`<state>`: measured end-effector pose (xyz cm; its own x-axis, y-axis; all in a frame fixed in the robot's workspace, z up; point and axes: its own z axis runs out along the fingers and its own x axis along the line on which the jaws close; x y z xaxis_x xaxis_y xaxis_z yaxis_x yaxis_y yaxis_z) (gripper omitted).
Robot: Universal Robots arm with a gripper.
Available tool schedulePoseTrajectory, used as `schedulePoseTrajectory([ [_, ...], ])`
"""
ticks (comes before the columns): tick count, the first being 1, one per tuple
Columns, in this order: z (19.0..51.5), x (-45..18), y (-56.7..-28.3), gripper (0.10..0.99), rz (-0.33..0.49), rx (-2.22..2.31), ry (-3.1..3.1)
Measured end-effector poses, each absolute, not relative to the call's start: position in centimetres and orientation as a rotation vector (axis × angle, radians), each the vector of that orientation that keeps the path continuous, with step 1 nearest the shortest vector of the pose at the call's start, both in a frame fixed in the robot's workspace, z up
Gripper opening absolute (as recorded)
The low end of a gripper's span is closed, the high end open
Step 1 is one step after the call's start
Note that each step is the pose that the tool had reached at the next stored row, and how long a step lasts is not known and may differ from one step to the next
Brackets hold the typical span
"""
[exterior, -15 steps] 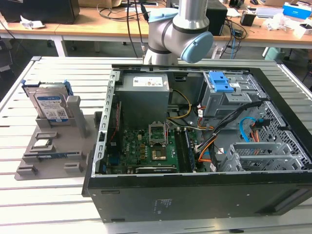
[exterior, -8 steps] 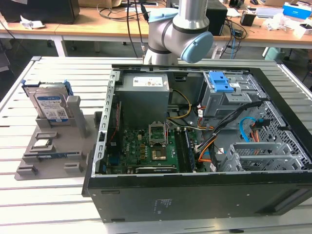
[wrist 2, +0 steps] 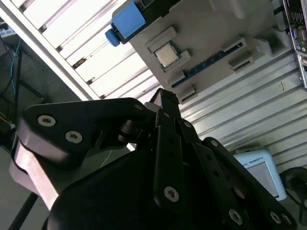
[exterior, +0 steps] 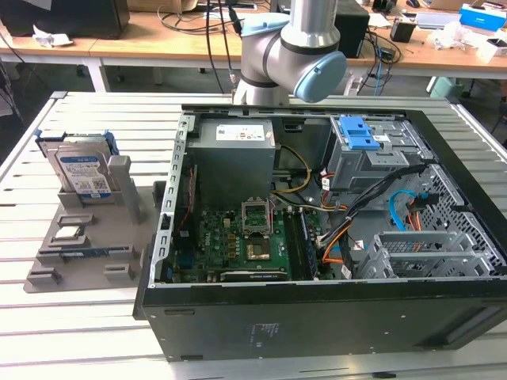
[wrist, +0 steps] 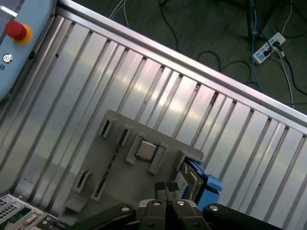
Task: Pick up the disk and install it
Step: 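Pick up the disk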
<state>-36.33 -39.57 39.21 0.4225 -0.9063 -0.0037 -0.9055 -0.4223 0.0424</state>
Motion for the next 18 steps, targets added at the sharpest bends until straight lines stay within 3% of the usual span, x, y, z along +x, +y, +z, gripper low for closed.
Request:
schedulePoseTrajectory([
  [18,38.97,-36.33,-39.57,0.106,-0.046,2.278,-2.117],
])
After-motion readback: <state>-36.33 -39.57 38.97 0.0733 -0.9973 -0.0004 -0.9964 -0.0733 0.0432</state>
